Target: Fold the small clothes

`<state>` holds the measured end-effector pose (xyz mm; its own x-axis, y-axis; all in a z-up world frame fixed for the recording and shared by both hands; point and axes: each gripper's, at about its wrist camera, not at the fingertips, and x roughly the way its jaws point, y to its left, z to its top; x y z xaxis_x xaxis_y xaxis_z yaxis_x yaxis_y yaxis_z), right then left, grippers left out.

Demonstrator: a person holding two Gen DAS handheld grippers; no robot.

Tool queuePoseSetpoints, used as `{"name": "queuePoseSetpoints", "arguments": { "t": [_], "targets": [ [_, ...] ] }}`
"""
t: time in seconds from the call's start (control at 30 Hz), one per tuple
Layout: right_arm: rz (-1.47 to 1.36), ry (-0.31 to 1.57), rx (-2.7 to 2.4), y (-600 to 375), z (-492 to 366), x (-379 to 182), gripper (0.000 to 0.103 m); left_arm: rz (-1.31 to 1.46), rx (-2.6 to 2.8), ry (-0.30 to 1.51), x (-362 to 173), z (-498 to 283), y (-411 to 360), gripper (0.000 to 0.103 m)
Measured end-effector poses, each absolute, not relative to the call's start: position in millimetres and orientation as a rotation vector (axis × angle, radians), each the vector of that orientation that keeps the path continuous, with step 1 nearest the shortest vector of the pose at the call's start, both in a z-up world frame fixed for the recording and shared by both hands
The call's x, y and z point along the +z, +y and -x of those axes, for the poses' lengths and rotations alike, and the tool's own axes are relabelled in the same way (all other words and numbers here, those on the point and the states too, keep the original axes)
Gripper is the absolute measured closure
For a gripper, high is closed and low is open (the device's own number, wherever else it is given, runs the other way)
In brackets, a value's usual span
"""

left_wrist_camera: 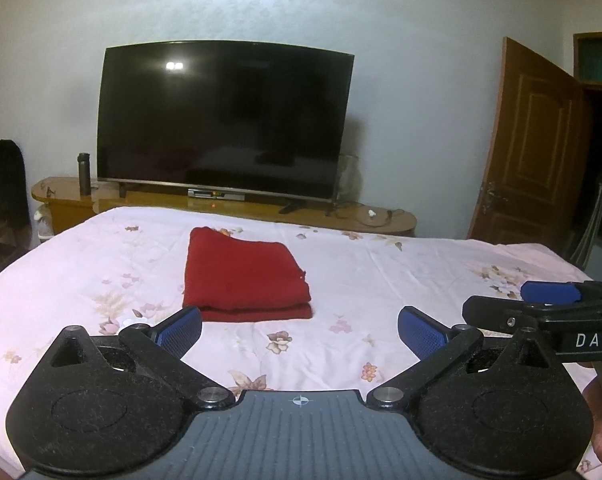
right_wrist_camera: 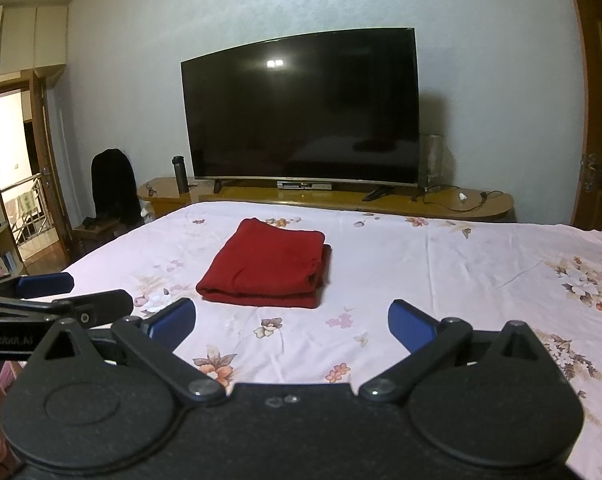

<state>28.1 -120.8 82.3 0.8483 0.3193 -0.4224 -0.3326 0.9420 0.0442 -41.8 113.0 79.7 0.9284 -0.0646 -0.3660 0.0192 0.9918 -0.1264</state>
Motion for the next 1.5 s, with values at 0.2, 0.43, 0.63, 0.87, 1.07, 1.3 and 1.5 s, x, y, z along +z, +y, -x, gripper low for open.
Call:
{"name": "queuePoseSetpoints", "arguments": {
  "t": [0.2,0.43,0.63,0.87,1.07,1.3,1.5],
  "targets": [
    [0.028,0.441,0.343,-120.5,-26.7,81.7,0.001,0.119,-0.042,0.378,78.9,41.3,112.8,0.000],
    [0.026,0.440,0.341,-120.5,-25.6,82.7,0.001,0.113,-0.042,0.377,79.4,41.9,110.6,0.000],
    [0.029,0.443,0.340,-120.9,-26.5,84.0,0.001,0.112,-0.042,0.379,79.6,41.7,109.1,0.000],
    [0.032,0.443,0.338,-121.5,-27.5,85.0,0.001,0.104,-0.046,0.374,80.8,41.0,109.9,0.000],
    [0.035,0.443,0.338,-121.8,-28.1,85.1,0.001,0.096,-0.048,0.370,81.9,39.8,112.2,0.000],
    [0.036,0.443,0.339,-122.1,-28.4,85.6,0.001,0.096,-0.049,0.370,82.0,39.4,113.2,0.000],
    [0.038,0.444,0.337,-121.9,-28.6,85.7,0.001,0.098,-0.050,0.371,82.4,39.7,113.3,0.000]
  ]
}}
